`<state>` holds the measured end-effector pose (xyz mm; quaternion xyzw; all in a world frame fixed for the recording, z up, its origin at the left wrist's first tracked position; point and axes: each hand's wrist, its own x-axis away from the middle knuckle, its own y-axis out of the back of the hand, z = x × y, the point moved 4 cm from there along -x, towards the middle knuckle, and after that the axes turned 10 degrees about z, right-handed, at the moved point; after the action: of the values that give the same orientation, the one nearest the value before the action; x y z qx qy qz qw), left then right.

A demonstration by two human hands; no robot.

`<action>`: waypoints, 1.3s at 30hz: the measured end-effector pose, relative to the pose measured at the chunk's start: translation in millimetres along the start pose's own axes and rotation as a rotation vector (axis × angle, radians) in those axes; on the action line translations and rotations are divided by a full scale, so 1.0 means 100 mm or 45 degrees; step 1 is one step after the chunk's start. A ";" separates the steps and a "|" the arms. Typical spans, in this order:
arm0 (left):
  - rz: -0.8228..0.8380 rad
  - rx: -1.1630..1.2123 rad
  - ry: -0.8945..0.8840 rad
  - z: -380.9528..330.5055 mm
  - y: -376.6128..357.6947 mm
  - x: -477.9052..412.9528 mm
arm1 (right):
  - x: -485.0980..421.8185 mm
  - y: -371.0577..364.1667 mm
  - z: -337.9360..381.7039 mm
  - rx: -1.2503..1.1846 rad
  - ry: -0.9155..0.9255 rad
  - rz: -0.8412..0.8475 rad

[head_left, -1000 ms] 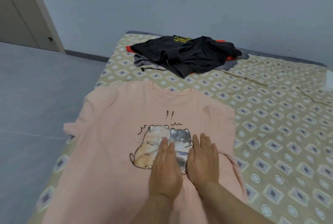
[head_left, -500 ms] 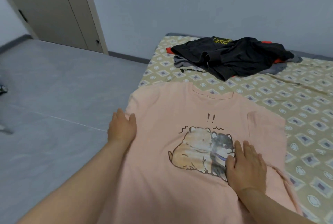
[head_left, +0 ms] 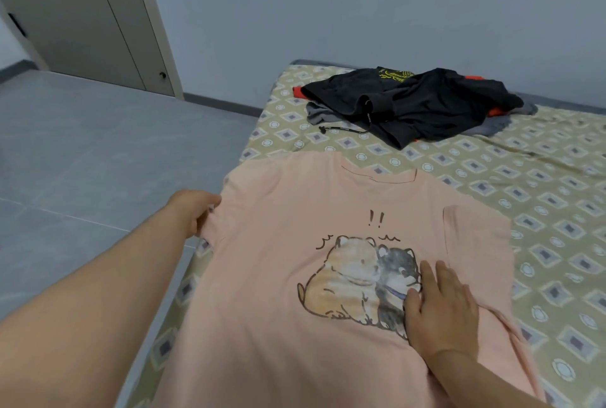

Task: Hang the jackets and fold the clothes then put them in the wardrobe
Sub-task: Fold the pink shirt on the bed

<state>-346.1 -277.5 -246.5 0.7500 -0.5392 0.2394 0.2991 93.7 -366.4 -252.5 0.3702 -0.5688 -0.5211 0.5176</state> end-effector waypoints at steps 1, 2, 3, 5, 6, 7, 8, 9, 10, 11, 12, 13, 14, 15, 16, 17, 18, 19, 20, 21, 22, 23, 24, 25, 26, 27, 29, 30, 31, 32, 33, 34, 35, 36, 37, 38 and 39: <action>0.085 0.091 0.099 0.05 -0.01 0.02 | 0.00 0.00 0.00 0.007 -0.001 0.001; 0.164 0.152 0.188 0.11 -0.02 0.04 | 0.00 0.00 0.00 0.007 -0.002 -0.002; 0.218 0.184 0.256 0.18 -0.02 0.05 | 0.00 0.00 0.00 0.003 -0.004 -0.005; 0.283 0.242 0.304 0.29 -0.04 0.05 | 0.01 0.00 0.00 0.001 -0.009 -0.003; 0.288 0.288 0.272 0.30 -0.06 0.04 | 0.01 0.00 0.00 0.000 -0.011 -0.003; 0.255 0.342 0.216 0.30 -0.06 0.03 | 0.00 0.00 0.01 0.000 -0.012 -0.004; 0.195 0.415 0.157 0.31 -0.07 0.02 | 0.00 0.00 0.01 0.003 -0.010 -0.006; 0.130 0.525 0.106 0.34 -0.07 0.01 | 0.00 0.00 0.01 0.006 -0.008 -0.008; 0.079 0.660 0.065 0.37 -0.09 0.00 | 0.00 0.00 0.01 0.004 -0.010 -0.010; 0.041 0.790 0.026 0.41 -0.10 -0.03 | 0.00 0.01 0.00 0.000 -0.013 -0.014; 0.022 0.899 0.005 0.44 -0.10 -0.04 | 0.01 0.01 0.00 -0.001 -0.013 -0.016; 0.008 0.964 0.003 0.45 -0.09 -0.06 | 0.01 0.00 0.00 -0.001 -0.012 -0.017; 0.008 1.015 -0.007 0.44 -0.08 -0.06 | 0.00 0.00 -0.01 0.002 -0.011 -0.016; 0.032 1.055 -0.025 0.40 -0.06 -0.07 | 0.00 -0.01 -0.02 0.006 -0.012 -0.013; 0.060 1.110 -0.053 0.34 -0.05 -0.07 | -0.01 -0.01 -0.02 0.007 -0.010 -0.011; 0.077 1.161 -0.083 0.28 -0.02 -0.06 | -0.01 -0.01 -0.01 0.005 -0.008 -0.011; 0.063 1.203 -0.119 0.20 0.01 -0.04 | -0.01 -0.02 -0.01 0.002 -0.007 -0.013; 0.032 1.225 -0.167 0.11 0.03 -0.01 | -0.01 -0.02 -0.01 -0.003 -0.008 -0.016; -0.007 1.214 -0.234 0.01 0.04 0.03 | -0.01 -0.03 -0.01 -0.004 -0.009 -0.018; -0.057 1.152 -0.329 -0.10 0.03 0.05 | -0.02 -0.03 -0.01 -0.002 -0.009 -0.020; -0.121 0.970 -0.420 -0.24 -0.01 0.12 | -0.02 -0.04 -0.02 -0.002 -0.007 -0.021; -0.248 0.680 -0.500 -0.37 -0.08 0.21 | -0.02 -0.04 -0.02 -0.004 -0.003 -0.025; -0.375 0.360 -0.609 -0.49 -0.17 0.32 | -0.02 -0.05 -0.02 -0.008 -0.004 -0.030; -0.451 0.061 -0.758 -0.58 -0.32 0.45 | -0.03 -0.05 -0.02 -0.012 -0.006 -0.038; -0.426 -0.204 -0.867 -0.59 -0.51 0.52 | -0.02 -0.05 -0.02 -0.015 -0.008 -0.042; -0.393 -0.586 -0.924 -0.54 -0.72 0.52 | -0.03 -0.04 -0.02 -0.019 -0.006 -0.046; -0.209 -1.329 -0.861 -0.26 -1.14 0.44 | -0.03 -0.04 -0.03 -0.010 -0.005 -0.048; -0.136 -1.542 -0.816 -0.11 -1.22 0.36 | -0.03 -0.05 -0.03 -0.004 -0.004 -0.044; -0.111 -1.591 -0.779 -0.01 -1.24 0.31 | -0.02 -0.05 -0.03 -0.009 -0.002 -0.044; -0.106 -1.601 -0.731 0.03 -1.23 0.25 | -0.03 -0.06 -0.04 -0.014 0.001 -0.044; -0.095 -1.616 -0.706 0.03 -1.23 0.20 | -0.03 -0.06 -0.04 -0.011 0.003 -0.041; -0.075 -1.665 -0.662 0.01 -1.25 0.17 | -0.04 -0.07 -0.05 0.000 0.002 -0.033; -0.055 -1.717 -0.620 -0.03 -1.28 0.14 | -0.05 -0.07 -0.06 0.010 0.004 -0.029; -0.033 -1.709 -0.596 -0.10 -1.30 0.11 | -0.05 -0.07 -0.06 0.013 0.008 -0.031; 0.002 -1.641 -0.587 -0.17 -1.31 0.06 | -0.05 -0.06 -0.05 0.014 0.011 -0.035; 0.053 -1.569 -0.602 -0.25 -1.32 0.02 | -0.04 -0.06 -0.06 0.012 0.013 -0.032; 0.107 -1.521 -0.635 -0.32 -1.32 -0.02 | -0.05 -0.06 -0.05 0.011 0.014 -0.021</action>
<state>-222.5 -222.0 -250.1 0.4659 -0.6619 -0.2716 0.5207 98.9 -364.3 -260.1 0.3800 -0.5651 -0.5208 0.5147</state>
